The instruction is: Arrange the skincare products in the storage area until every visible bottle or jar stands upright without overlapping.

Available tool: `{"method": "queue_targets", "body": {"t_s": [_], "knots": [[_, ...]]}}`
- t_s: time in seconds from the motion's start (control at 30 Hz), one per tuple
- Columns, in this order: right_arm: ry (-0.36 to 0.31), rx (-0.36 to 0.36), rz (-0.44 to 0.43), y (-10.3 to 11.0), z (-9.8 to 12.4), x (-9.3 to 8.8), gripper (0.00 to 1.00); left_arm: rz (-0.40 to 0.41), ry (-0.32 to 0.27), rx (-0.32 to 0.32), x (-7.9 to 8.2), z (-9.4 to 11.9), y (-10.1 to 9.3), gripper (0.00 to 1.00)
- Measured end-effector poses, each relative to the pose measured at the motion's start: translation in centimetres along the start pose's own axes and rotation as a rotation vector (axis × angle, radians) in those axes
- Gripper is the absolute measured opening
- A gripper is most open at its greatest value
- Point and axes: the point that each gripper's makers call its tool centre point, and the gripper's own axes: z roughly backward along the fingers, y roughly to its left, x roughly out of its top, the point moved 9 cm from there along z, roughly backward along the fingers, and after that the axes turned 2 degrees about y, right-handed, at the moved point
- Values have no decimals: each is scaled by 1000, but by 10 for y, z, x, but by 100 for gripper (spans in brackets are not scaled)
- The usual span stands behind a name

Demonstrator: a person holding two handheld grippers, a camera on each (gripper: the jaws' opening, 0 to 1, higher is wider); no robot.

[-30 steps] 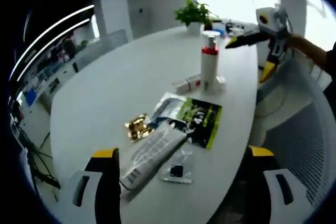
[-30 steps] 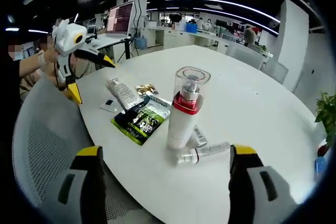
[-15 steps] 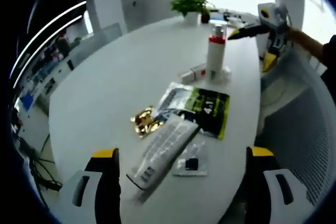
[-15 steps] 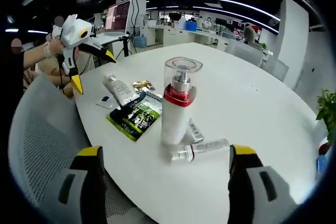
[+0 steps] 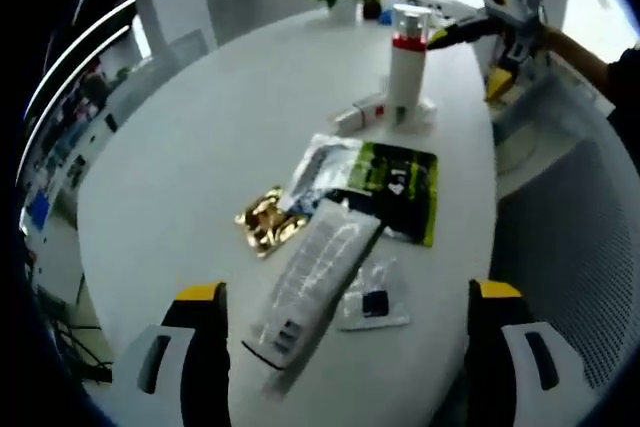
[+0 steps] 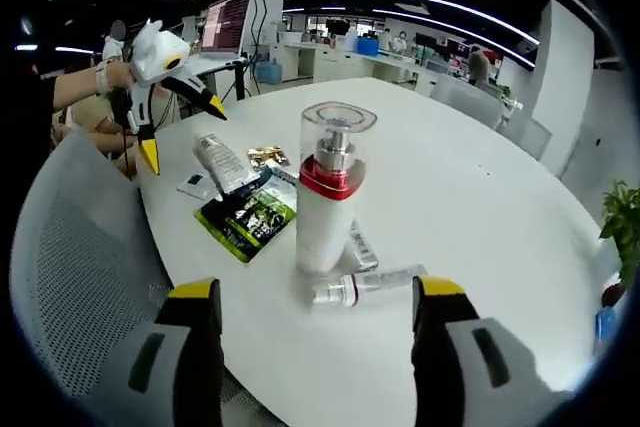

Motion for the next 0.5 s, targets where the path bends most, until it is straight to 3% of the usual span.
{"method": "queue_targets", "body": {"t_s": [0.2, 0.5], "knots": [[8, 13, -16, 0, -1, -3, 78, -35, 52, -7, -3, -4, 6, 91], [4, 16, -36, 0, -2, -2, 78, -51, 80, -44, 1, -13, 15, 68]]}}
